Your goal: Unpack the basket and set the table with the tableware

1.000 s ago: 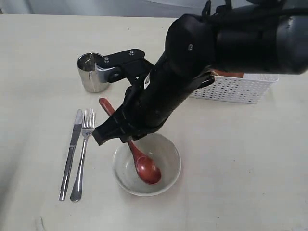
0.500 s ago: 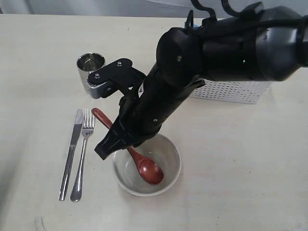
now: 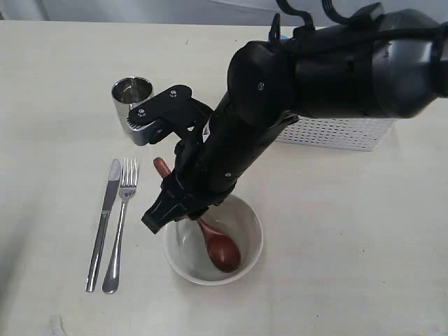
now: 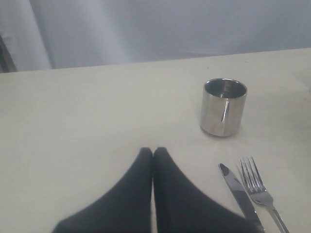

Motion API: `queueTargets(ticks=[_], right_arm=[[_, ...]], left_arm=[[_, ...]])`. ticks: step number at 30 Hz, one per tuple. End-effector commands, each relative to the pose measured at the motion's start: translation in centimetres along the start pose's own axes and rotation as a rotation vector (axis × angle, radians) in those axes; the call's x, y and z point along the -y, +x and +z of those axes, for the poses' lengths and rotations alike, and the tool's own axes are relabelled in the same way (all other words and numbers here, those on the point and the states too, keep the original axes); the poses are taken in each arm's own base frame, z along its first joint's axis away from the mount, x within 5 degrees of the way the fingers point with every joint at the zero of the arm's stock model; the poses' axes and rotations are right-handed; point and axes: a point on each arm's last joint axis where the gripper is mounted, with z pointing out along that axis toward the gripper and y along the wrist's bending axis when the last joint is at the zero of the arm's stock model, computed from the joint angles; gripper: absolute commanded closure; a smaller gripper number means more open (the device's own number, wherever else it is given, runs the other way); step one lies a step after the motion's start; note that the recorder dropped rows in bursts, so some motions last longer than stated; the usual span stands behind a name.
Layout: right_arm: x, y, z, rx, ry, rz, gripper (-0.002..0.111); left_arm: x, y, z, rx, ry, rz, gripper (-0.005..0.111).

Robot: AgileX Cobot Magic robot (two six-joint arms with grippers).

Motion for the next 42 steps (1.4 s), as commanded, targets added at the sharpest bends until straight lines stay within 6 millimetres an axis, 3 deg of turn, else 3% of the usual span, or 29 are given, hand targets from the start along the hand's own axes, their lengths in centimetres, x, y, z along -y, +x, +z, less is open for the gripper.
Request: queueTargets(ticks=[1, 5, 8, 15, 22, 27, 34, 42], right_arm=[[0.0, -0.2, -0.7, 0.003, 0.021, -0.041, 0.07], [0.3, -1.1, -2.7, 0.033, 0.09, 0.003, 0.07], [1.8, -1.9, -5.1, 0.061, 0.214, 0.065, 0.07], [7.0, -3.2, -9.4, 0.108, 0.375, 0.225, 0.07], [12.9, -2.6, -11.3, 0.17, 0.533, 0.251, 0.07], [15.7, -2.1, -10.0, 0.123, 0.576, 0.221, 0.07], [17.9, -1.7, -5.9, -0.019, 0.625, 0.049, 0.07], [19.0, -1.8, -2.8, -0.019, 0.609, 0.026, 0.07]], left_arm=[[0.0, 0.0, 0.0, 0.009, 0.006, -0.003, 0.107], [0.0, 0.0, 0.0, 0.009, 0.006, -0.003, 0.107], [0.0, 0.0, 0.0, 0.009, 0.006, -0.003, 0.107], [0.0, 0.0, 0.0, 0.009, 0.006, -0.003, 0.107], [0.0, 0.0, 0.0, 0.009, 0.006, -0.003, 0.107], [0.0, 0.0, 0.0, 0.009, 0.006, -0.003, 0.107], [0.0, 0.0, 0.0, 0.009, 0.006, -0.003, 0.107], [0.0, 0.0, 0.0, 0.009, 0.006, -0.003, 0.107]])
